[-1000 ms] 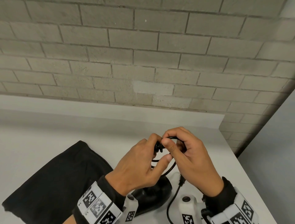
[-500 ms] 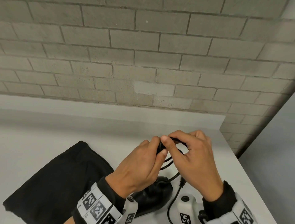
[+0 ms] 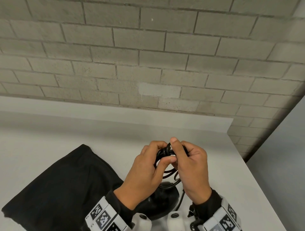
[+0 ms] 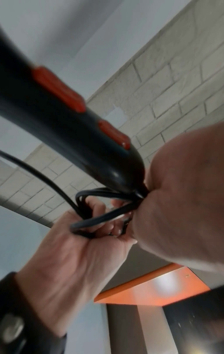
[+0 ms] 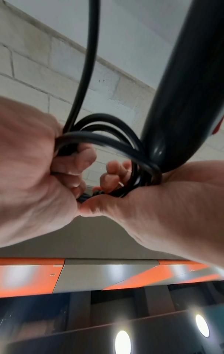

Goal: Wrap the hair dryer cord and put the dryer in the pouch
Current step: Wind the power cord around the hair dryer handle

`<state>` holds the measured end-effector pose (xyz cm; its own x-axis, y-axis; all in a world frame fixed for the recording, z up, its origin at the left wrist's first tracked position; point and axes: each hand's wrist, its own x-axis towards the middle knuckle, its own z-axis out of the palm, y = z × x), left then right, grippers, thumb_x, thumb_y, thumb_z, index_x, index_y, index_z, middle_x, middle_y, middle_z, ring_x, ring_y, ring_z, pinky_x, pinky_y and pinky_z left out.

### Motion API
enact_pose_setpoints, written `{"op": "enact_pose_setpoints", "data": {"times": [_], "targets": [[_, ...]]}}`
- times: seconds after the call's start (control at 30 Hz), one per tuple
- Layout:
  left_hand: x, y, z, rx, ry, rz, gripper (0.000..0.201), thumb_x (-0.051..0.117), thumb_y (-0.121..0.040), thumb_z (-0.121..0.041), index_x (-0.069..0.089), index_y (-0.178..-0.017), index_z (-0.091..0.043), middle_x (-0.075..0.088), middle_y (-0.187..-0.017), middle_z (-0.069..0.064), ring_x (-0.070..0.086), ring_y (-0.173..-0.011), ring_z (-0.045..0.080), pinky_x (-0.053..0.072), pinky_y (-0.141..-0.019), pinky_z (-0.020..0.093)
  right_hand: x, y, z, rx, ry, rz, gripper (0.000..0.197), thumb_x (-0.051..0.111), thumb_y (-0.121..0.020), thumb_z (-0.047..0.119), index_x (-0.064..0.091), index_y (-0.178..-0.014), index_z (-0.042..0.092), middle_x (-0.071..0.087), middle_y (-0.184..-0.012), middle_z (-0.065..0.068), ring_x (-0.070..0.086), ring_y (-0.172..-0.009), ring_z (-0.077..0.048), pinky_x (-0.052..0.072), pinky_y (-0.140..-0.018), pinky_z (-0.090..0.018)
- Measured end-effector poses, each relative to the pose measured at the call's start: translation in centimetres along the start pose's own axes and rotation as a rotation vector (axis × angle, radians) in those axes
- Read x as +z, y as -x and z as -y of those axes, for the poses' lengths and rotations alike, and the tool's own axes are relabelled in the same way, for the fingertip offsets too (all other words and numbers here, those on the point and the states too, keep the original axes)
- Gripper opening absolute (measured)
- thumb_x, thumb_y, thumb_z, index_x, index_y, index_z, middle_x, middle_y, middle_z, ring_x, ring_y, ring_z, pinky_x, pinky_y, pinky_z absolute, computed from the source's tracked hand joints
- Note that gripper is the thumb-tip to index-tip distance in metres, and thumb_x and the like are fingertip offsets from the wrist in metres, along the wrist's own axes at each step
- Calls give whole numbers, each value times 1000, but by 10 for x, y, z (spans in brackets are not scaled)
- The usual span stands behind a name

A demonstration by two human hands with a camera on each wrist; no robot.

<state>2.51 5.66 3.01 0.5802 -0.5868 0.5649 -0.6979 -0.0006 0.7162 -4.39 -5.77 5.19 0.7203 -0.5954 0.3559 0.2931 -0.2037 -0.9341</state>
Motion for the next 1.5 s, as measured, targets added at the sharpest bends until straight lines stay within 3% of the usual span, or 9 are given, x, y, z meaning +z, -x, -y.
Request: {"op": "enact_pose_setpoints", "data": {"times": [0.13,0.4,0.57,0.8,0.93,1.1,1.27,1.4,1.5], "targets": [[13,6,2,16,-61,-142,20,41,-95,-61,45,-113,-52,54,-97,-38,55,-88,4,42,-75,9,3,1,-3,-31,27,-38,53,60,-85,50,54,-55,7,40,-49,-14,38,-48,-24,38,-51,-38],[12,2,0,89,-149,-83,38,25,-101,-56,41,-121,-27,53,-100,-18,57,-87,14,51,-73,30,-9,-5,5,44,-18,133,40,59,-97,30,60,-64,7,43,-50,2,41,-49,-15,41,-52,-36],[9,-1,0,130,-86,-35,17,34,-102,-44,34,-120,-42,51,-94,-29,53,-80,-10,39,-72,3,-21,-16,18,17,47,239,21,66,-91,27,71,-78,11,62,-67,-16,56,-57,-19,50,-60,-30],[10,-2,0,164,-62,-29,38,36,-101,-43,24,-135,-53,47,-79,-20,52,-67,-10,38,-64,2,-31,-31,16,-69,41,186,16,76,-79,21,73,-84,7,72,-74,-6,66,-69,-15,54,-69,-26],[11,-3,3,173,-77,-53,38,39,-100,-33,26,-131,-50,51,-92,-21,53,-75,-18,37,-69,-3,-36,-22,2,-78,61,227,33,68,-85,49,76,-86,17,69,-77,-19,63,-72,-35,54,-70,-41],[11,-2,7,126,-77,-67,29,47,-102,-21,37,-121,-41,49,-80,-21,52,-70,-17,37,-64,-3,-43,-14,-7,-37,57,383,13,75,-85,13,74,-96,8,72,-88,-15,67,-84,-35,55,-80,-40],[11,-4,4,119,-101,-35,28,46,-101,-18,39,-115,-41,46,-77,-21,50,-71,-18,35,-64,-3,-48,-17,-13,-17,86,428,11,73,-86,11,75,-97,11,70,-86,-13,64,-83,-30,53,-80,-40],[12,-6,2,92,-86,-82,21,42,-102,-20,39,-112,-39,49,-77,-19,52,-68,-14,37,-63,-1,-37,-6,-17,-360,390,19,22,85,-73,15,71,-90,15,61,-96,1,58,-92,-8,49,-82,-25],[13,-7,-2,61,-61,-128,16,41,-98,-26,40,-108,-39,51,-75,-18,53,-67,-12,39,-61,0,-26,9,-24,-651,638,-215,15,81,-76,21,68,-82,15,50,-86,-2,48,-78,-14,41,-69,-21]]}}
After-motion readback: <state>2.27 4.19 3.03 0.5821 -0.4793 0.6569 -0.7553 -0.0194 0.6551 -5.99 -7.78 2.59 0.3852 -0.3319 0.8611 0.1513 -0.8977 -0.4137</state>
